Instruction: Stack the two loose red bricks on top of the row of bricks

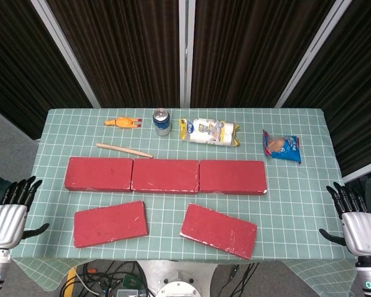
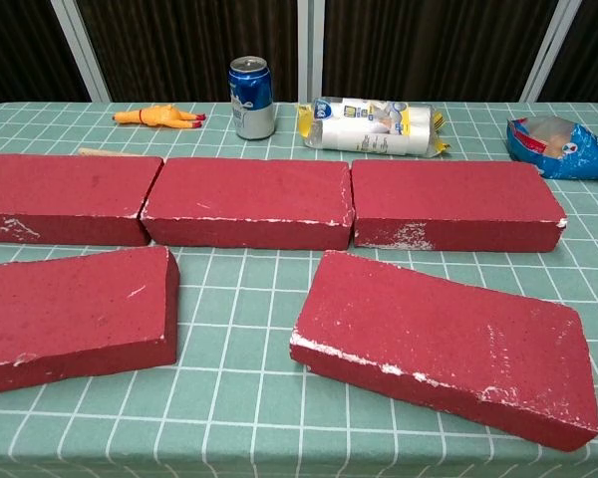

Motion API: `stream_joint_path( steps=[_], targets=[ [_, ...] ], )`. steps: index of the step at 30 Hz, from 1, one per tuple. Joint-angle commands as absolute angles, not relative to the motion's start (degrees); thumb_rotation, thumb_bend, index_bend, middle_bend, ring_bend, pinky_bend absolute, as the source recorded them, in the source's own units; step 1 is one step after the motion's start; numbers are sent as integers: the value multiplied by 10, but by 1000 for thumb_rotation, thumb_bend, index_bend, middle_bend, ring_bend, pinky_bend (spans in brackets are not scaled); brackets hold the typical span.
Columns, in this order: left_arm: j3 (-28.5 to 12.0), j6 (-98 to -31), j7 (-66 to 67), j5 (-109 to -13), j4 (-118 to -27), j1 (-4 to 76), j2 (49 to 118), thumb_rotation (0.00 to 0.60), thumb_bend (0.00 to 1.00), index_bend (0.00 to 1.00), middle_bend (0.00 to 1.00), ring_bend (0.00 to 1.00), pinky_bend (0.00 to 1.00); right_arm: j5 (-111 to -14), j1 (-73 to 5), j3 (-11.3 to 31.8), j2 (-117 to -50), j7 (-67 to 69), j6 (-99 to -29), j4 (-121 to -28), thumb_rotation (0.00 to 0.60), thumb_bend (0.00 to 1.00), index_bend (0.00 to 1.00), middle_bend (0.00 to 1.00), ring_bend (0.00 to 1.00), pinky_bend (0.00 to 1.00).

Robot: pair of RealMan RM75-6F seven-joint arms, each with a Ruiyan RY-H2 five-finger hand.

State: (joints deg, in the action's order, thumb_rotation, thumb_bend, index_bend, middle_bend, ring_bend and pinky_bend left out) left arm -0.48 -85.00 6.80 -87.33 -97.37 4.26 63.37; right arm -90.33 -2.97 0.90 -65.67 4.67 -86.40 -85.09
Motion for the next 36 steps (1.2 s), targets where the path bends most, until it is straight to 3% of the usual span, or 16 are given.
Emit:
stream_joint_path(
  steps=[1,20,36],
  targets=[
    [-5,-851,68,-873,-974,43,633,600,0,30,0,0,0,-904,-30,9,-657,46,-864,-851,600,0,0,0,0,0],
    [8,-829,59,-893,-1010,52,619,600,0,30,0,0,0,-898,-29,17,-648,53,-872,-862,600,0,0,0,0,0],
    [46,-710,65,-877,-1091,90,624,600,0,30,0,0,0,-897,-27,25,-629,65,-881,-873,600,0,0,0,0,0]
  ],
)
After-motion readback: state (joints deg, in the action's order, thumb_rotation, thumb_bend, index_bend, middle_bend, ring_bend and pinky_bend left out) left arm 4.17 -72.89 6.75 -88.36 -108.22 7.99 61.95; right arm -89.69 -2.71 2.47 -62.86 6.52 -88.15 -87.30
